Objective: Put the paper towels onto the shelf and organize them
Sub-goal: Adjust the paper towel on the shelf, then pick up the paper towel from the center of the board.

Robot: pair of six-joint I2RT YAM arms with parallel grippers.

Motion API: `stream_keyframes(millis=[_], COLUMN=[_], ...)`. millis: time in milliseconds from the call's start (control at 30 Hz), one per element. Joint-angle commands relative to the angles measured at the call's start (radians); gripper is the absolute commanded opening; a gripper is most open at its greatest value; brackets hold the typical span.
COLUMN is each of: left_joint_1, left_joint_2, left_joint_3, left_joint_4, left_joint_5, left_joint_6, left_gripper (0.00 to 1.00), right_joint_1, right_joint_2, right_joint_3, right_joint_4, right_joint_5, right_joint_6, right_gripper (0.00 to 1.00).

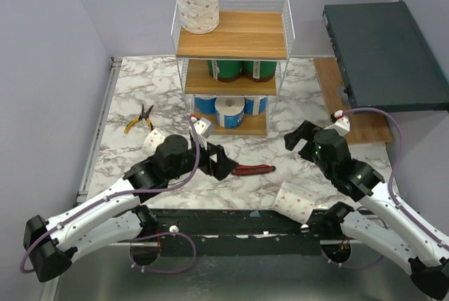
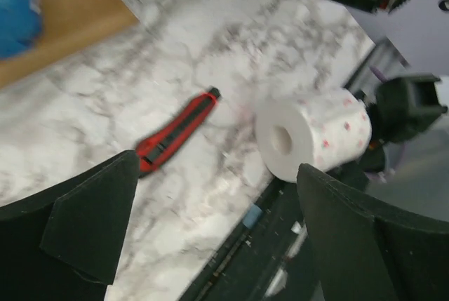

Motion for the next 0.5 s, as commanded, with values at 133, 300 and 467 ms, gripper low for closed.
stream_keyframes(millis=[133, 300, 467], left_joint_1=[-0.06, -0.06, -0.055], left_joint_2=[0.105, 0.354, 0.592], left_joint_3=[-0.207, -0.173, -0.142], left_joint_4=[0.54, 0.815, 1.112], left_joint_5=[0.354, 0.588, 0.746], left_joint_6=[-0.179, -0.279, -0.469], left_gripper=[0.98, 0.98, 0.99], right_joint_1=[0.006, 0.005, 0.006], right_joint_2=[-0.18, -0.191, -0.183], right_joint_3=[-0.117, -0.123, -0.097], right_joint_4=[0.022, 0.005, -0.021], right_joint_5=[-0.051, -0.069, -0.06], right_joint_6=[0.083, 0.084, 0.071], right_gripper=[1.0, 1.0, 1.0])
